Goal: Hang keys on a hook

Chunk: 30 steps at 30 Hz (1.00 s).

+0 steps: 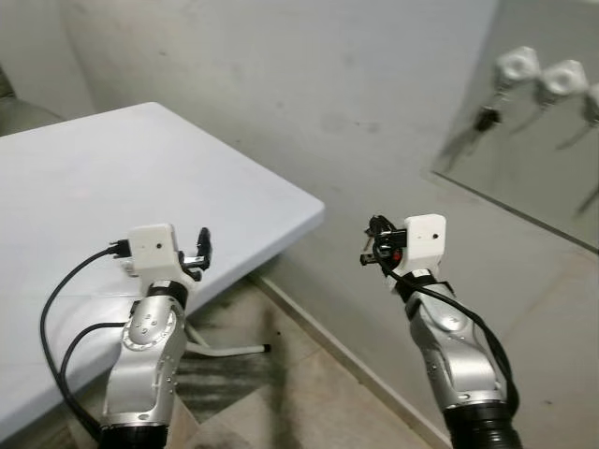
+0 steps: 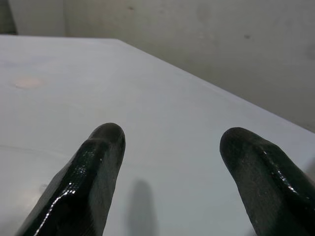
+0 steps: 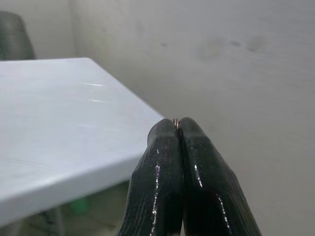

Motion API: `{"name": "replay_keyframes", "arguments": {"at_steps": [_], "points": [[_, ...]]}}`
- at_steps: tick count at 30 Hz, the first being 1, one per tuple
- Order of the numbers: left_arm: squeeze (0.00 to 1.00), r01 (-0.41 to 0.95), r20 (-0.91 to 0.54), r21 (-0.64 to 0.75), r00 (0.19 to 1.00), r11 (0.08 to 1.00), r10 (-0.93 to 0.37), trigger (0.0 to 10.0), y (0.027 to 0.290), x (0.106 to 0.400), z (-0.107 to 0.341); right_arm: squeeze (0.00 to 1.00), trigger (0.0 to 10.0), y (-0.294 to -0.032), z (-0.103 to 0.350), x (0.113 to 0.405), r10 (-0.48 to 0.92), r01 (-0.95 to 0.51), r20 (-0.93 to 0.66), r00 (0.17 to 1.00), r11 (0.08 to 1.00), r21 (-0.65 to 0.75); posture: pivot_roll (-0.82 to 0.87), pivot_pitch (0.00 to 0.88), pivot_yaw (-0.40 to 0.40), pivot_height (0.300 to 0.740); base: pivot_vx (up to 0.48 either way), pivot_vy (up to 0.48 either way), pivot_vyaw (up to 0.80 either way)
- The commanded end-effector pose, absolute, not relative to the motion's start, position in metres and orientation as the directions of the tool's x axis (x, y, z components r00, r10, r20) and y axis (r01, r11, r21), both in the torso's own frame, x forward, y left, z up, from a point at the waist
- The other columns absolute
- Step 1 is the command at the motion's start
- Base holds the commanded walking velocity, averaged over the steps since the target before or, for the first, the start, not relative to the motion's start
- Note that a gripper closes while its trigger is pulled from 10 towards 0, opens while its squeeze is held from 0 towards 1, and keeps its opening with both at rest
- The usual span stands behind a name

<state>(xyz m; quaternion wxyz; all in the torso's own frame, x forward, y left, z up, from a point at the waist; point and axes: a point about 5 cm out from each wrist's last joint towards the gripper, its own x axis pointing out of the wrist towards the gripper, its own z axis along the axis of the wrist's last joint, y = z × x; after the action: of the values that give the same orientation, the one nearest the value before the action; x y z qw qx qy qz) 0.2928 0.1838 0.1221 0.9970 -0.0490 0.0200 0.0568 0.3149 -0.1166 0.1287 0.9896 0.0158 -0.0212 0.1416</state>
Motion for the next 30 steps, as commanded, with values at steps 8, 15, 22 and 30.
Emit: {"name": "replay_keyframes", "arguments": {"at_steps": [8, 15, 22, 30], "points": [[0.0, -0.099, -0.036, -0.075, 0.995, 0.992, 0.096, 10.0, 0.1773, 0.2953, 0.1267, 0.0, 10.0, -0.1243, 0.1382, 0.3164, 0.264, -0.267, 0.086, 0.961, 0.964, 0.02, -0.09, 0.0, -0.042, 0.74, 0.0, 0.0, 0.0], [0.0, -0.101, -0.044, -0.073, 0.994, 0.992, 0.098, 10.0, 0.1768, 0.2961, 0.1268, 0.0, 10.0, -0.1246, 0.1374, 0.3172, 0.259, -0.262, 0.072, 0.963, 0.965, 0.03, -0.08, 0.0, -0.04, 0.74, 0.0, 0.0, 0.0], [0.0, -0.104, -0.043, -0.077, 0.994, 0.992, 0.101, 10.0, 0.1779, 0.2964, 0.1276, 0.0, 10.0, -0.1247, 0.1377, 0.3179, 0.26, -0.262, 0.075, 0.963, 0.965, 0.026, -0.08, 0.0, -0.042, 0.74, 0.0, 0.0, 0.0], [0.0, -0.104, -0.049, -0.083, 0.994, 0.991, 0.1, 10.0, 0.1782, 0.2961, 0.1275, 0.0, 10.0, -0.1238, 0.1386, 0.3178, 0.263, -0.266, 0.081, 0.961, 0.964, 0.024, -0.08, 0.0, -0.043, 0.74, 0.0, 0.0, 0.0]]}}
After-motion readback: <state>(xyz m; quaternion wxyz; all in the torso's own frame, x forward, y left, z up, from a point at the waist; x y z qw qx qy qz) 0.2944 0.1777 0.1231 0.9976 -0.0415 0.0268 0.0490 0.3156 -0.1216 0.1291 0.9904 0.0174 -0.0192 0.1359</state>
